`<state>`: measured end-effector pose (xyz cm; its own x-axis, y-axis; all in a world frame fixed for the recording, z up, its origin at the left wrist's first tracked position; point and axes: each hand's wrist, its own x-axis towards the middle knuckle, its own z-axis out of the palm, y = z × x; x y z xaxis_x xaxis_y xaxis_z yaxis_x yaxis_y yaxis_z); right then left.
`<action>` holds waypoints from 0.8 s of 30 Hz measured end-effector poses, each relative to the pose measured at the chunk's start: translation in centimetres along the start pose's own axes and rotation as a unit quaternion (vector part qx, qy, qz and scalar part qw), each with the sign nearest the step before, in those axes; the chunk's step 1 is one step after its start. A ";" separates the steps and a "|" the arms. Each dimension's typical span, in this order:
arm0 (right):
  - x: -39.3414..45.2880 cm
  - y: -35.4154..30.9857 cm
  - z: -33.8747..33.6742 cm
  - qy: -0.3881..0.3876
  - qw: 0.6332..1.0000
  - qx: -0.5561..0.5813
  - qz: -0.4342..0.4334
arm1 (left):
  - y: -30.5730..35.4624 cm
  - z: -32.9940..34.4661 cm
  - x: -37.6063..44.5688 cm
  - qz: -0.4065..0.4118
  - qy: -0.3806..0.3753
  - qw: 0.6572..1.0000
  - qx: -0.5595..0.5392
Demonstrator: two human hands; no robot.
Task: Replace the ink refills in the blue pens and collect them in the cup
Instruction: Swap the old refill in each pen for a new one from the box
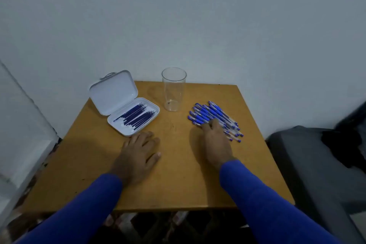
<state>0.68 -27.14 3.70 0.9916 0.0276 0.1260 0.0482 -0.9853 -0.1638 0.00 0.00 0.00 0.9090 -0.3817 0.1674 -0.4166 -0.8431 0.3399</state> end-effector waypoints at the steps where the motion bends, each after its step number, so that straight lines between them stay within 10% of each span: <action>1: 0.2 0.3 0.0 0.010 0.999 0.004 0.031 | 0.0 -0.1 -0.1 -0.001 -0.004 1.000 0.000; 17: 0.4 1.3 -0.2 0.044 0.991 0.053 0.118 | 0.2 0.0 -0.2 -0.004 0.003 1.000 0.011; 24: -1.7 -2.6 -0.3 -0.001 0.949 0.285 0.137 | 0.5 0.0 0.0 -0.016 -0.003 1.000 0.004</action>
<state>-1.14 -24.71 4.20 0.9762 -0.2168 0.0009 -0.1558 -0.7045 -0.6924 -0.16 -0.44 0.17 0.9216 -0.3577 0.1508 -0.3881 -0.8579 0.3366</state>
